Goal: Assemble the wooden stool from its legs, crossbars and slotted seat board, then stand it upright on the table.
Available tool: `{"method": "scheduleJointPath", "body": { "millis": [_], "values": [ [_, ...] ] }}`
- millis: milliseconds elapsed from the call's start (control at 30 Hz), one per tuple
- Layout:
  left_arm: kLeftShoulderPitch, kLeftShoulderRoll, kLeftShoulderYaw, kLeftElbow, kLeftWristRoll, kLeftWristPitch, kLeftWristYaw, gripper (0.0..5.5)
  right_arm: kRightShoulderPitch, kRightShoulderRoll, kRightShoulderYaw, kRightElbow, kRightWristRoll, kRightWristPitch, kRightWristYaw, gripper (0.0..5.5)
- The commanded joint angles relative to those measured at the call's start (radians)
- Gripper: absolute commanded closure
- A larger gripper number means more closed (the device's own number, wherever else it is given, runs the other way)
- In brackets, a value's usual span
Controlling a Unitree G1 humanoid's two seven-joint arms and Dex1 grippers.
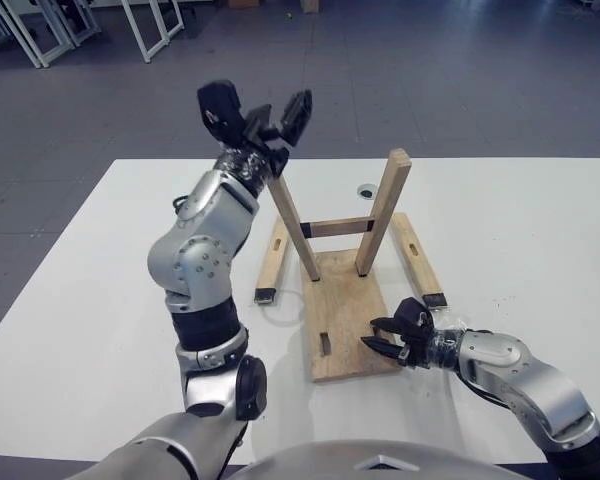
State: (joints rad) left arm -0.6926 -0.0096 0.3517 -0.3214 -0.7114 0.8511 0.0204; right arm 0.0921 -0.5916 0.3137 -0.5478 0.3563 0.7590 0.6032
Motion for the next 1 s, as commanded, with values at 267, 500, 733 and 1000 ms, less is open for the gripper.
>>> {"method": "scheduleJointPath", "body": {
  "millis": [267,500,733,1000],
  "values": [
    [0.179,0.361,0.114,-0.155,0.063,0.083,0.235,1.51,-0.132,0.225,-0.257,-0.04,0.204,0.173,-0.18,2.7],
    [0.628,0.366,0.015,0.235,0.244,-0.238,-0.112,1.51,-0.134,0.213,-0.224,-0.083,0.216,0.221,-0.203,2.61],
    [0.655,0.438,-0.07,0.548,0.334,-0.415,-0.379,1.51,-0.127,0.188,-0.208,-0.1,0.22,0.242,-0.199,2.61],
    [0.569,0.393,-0.138,0.817,0.426,-0.554,-0.424,2.54,-0.142,0.185,-0.2,-0.099,0.231,0.253,-0.2,2.55]
  ]
}}
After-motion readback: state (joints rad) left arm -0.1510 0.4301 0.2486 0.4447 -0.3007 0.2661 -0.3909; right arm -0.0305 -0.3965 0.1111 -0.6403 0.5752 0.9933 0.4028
